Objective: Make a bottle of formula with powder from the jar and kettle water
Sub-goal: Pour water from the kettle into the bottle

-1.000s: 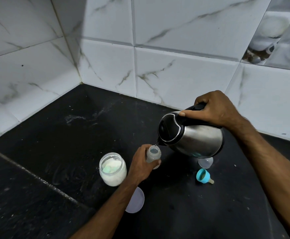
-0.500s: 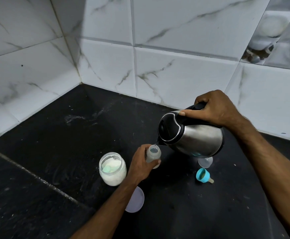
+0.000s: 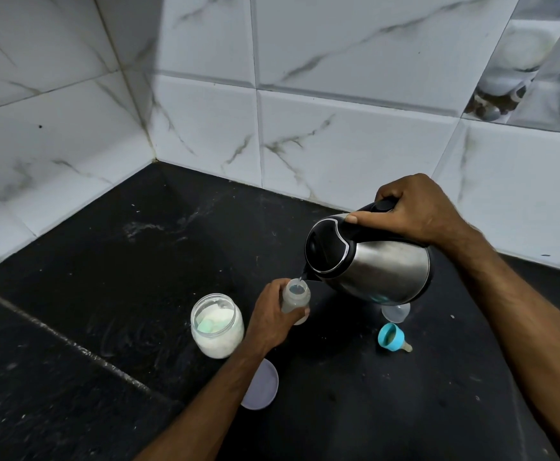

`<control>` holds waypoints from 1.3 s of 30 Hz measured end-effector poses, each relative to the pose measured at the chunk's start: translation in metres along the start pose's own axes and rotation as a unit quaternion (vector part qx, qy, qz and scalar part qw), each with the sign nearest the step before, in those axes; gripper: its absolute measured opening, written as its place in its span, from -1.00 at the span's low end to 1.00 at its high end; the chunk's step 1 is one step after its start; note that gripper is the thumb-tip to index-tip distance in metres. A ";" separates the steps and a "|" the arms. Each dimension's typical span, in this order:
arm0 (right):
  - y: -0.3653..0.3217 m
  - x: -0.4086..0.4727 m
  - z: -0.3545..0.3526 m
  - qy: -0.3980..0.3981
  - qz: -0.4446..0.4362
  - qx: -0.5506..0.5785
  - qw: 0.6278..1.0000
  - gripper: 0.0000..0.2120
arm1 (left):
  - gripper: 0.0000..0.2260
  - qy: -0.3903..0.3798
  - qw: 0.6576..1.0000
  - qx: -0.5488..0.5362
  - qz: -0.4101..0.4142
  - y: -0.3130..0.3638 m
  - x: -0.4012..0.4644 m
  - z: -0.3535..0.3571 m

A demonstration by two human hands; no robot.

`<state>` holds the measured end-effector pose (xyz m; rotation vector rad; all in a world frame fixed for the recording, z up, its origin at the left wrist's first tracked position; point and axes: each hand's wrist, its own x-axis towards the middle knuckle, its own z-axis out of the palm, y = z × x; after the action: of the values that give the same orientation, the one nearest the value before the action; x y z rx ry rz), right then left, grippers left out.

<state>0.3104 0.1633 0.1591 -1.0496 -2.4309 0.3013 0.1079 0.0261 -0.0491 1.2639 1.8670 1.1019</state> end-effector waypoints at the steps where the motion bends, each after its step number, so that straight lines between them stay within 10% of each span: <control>1: 0.000 0.000 0.000 -0.001 0.001 0.003 1.000 -0.24 | -0.51 -0.001 1.000 0.002 -0.001 0.000 0.000 0.000; 39: -0.003 0.002 0.000 -0.006 0.001 -0.017 1.000 -0.18 | -0.52 0.014 1.000 -0.004 0.014 -0.004 0.000 0.001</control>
<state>0.3072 0.1629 0.1610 -1.0680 -2.4540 0.2698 0.1069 0.0254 -0.0530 1.2812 1.8686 1.1456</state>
